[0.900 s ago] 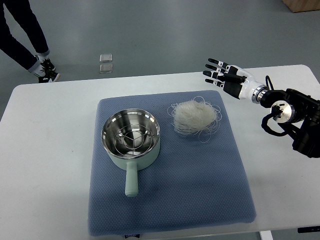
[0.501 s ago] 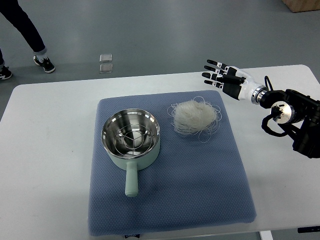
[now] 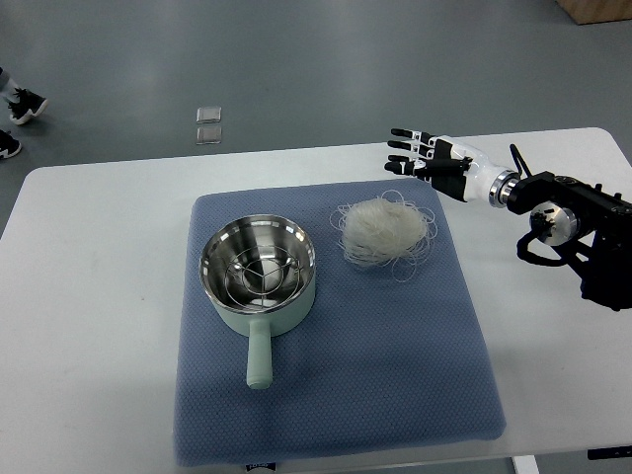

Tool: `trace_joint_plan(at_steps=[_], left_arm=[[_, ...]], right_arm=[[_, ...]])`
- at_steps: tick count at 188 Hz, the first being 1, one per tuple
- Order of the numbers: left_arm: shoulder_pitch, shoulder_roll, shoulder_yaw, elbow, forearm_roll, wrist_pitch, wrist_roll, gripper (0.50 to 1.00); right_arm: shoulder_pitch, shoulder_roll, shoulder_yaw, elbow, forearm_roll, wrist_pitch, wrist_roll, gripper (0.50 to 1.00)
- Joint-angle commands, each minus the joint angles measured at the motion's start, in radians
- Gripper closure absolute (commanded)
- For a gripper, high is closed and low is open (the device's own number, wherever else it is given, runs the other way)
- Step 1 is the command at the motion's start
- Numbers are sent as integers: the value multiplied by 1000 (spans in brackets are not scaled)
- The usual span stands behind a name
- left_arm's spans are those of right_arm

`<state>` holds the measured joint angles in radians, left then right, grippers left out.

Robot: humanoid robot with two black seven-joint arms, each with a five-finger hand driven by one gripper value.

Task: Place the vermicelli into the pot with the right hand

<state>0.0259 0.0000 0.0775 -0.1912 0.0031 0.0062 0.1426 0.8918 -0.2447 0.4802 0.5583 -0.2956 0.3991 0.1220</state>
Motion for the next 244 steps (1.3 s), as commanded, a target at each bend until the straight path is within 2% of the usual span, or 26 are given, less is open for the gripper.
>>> trace_joint_plan(at_steps=[1, 16, 28, 110, 147, 244], left_arm=[[0, 0, 2, 1, 0, 0, 0, 500], [0, 0, 2, 1, 0, 0, 0, 500], [0, 0, 1, 1, 0, 0, 0, 500], [0, 0, 2, 1, 0, 0, 0, 500], [0, 0, 2, 0, 0, 0, 0, 500], [0, 0, 2, 1, 0, 0, 0, 500]], right_arm=[[9, 12, 0, 0, -131, -5, 47, 572], [12, 13, 0, 0, -224, -11, 111, 572], [18, 13, 0, 0, -289, -13, 134, 572], [75, 2, -22, 45, -697, -14, 139, 572], [96, -25, -52, 110, -850, -10, 137, 572], [184, -21, -242, 132, -971, -14, 137, 572]])
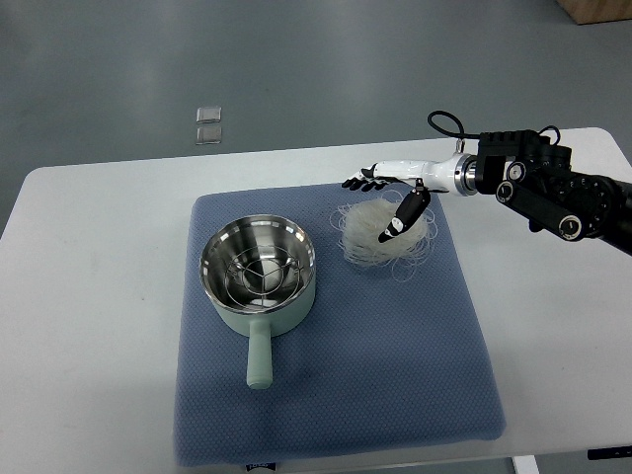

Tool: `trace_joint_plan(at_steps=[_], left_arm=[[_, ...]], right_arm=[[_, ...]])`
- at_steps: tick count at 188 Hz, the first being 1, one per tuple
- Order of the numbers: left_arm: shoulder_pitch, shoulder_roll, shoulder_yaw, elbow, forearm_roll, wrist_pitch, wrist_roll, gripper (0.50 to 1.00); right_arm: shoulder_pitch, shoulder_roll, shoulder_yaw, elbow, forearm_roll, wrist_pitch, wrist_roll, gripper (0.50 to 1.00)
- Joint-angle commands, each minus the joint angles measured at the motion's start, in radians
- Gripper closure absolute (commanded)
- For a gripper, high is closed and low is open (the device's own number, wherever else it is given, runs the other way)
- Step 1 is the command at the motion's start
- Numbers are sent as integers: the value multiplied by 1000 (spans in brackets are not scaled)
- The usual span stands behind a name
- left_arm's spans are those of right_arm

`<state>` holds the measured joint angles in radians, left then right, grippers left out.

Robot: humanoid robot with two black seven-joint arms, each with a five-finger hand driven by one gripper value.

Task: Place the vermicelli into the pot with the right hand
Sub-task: 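Reach the right hand down over the white vermicelli bundle, then close the right hand fingers around the vermicelli bundle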

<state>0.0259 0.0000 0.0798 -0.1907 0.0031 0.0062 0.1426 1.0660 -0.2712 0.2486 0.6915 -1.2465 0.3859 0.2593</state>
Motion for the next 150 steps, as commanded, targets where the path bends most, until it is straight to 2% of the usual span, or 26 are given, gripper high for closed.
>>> trace_joint_plan(at_steps=[1, 17, 51, 124, 150], left_arm=[[0, 0, 0, 1, 0, 0, 0, 500], [-1, 0, 0, -1, 0, 0, 0, 500], [0, 0, 0, -1, 0, 0, 0, 500], [0, 0, 0, 1, 0, 0, 0, 500], [0, 0, 0, 1, 0, 0, 0, 500]], right_arm=[[9, 6, -11, -1, -21, -1, 0, 572], [11, 10, -14, -4, -47, -4, 0, 572], [9, 12, -74, -17, -77, -59, -2, 572], [-9, 17, -88, -20, -77, -64, -5, 572], [-20, 24, -86, -56, -77, -73, -9, 574]])
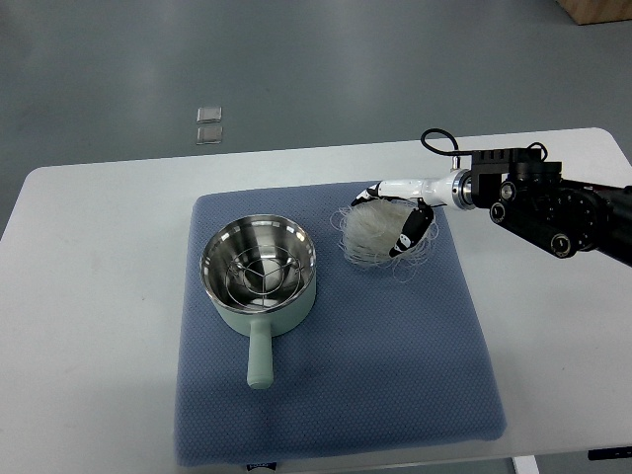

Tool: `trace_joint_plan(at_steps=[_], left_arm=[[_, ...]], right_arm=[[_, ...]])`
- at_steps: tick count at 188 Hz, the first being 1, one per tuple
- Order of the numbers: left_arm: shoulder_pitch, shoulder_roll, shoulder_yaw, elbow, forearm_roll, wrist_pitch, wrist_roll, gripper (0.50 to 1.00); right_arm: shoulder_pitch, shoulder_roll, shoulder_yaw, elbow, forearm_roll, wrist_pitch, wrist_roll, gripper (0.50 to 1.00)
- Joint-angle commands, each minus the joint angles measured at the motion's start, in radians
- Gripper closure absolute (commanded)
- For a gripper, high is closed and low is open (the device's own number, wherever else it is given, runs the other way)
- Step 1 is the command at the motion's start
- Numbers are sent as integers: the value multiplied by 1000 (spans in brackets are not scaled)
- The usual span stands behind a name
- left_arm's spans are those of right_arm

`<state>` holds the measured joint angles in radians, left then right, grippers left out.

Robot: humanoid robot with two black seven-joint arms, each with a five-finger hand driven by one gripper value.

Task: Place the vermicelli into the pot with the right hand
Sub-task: 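Close the right hand fingers around the vermicelli bundle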

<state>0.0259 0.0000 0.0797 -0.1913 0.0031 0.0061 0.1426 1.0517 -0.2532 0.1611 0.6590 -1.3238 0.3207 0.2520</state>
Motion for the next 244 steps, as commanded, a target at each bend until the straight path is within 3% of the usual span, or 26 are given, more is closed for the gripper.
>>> trace_joint_plan(at_steps=[1, 43, 54, 93, 125, 244], left_arm=[[0, 0, 0, 1, 0, 0, 0, 500], [0, 0, 0, 0, 0, 0, 0, 500], [0, 0, 0, 0, 0, 0, 0, 500], [0, 0, 0, 0, 0, 0, 0, 500], [-1, 0, 0, 0, 0, 0, 0, 500], [0, 0, 0, 1, 0, 0, 0, 500]], right_arm=[[-4, 8, 1, -25, 0, -9, -2, 574], [-1, 11, 3, -27, 2, -23, 3, 609], [-1, 11, 2, -27, 2, -23, 4, 672], [-6, 11, 1, -27, 2, -23, 4, 795], [-12, 11, 0, -27, 2, -22, 4, 1000], [14, 2, -12, -27, 2, -23, 7, 1000]])
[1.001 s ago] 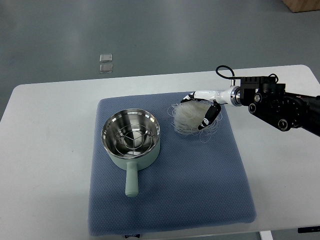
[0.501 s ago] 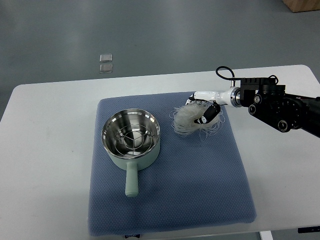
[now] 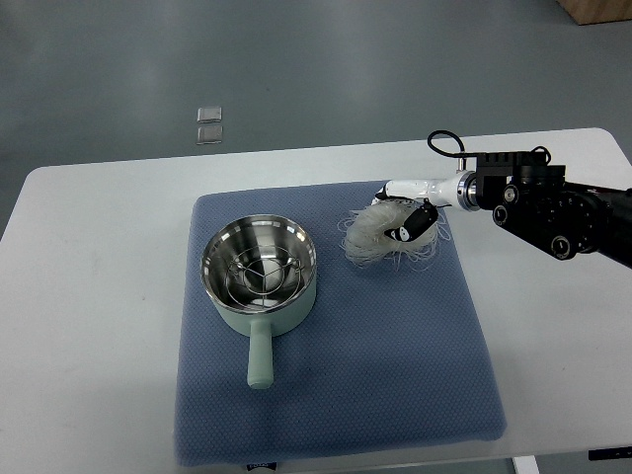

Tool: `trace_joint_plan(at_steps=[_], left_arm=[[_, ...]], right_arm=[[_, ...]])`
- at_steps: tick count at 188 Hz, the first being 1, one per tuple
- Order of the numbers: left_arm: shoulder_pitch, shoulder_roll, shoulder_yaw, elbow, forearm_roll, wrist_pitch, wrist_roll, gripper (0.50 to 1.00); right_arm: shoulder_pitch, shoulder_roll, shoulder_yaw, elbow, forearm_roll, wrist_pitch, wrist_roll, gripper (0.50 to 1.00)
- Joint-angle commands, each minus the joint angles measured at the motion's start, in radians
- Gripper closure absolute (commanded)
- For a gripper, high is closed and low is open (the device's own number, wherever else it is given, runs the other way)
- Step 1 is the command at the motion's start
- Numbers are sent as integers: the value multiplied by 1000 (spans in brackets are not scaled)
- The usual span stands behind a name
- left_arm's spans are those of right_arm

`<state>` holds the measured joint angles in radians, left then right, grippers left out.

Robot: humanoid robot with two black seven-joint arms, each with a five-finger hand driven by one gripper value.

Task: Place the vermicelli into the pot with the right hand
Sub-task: 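Close the right hand fingers around the vermicelli bundle, then lift the vermicelli with the right hand and carry it over the pot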

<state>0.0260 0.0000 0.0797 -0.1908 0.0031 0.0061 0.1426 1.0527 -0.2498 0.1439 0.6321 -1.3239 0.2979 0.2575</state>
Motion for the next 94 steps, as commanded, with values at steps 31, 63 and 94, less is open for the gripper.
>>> trace_joint_plan(at_steps=[31, 63, 94], left_arm=[[0, 0, 0, 1, 0, 0, 0, 500], [0, 0, 0, -1, 0, 0, 0, 500], [0, 0, 0, 1, 0, 0, 0, 500]], right_arm=[[78, -9, 13, 3, 19, 10, 6, 1000], [153, -26, 17, 12, 22, 33, 39, 1000], [240, -36, 19, 35, 22, 79, 111, 1000]])
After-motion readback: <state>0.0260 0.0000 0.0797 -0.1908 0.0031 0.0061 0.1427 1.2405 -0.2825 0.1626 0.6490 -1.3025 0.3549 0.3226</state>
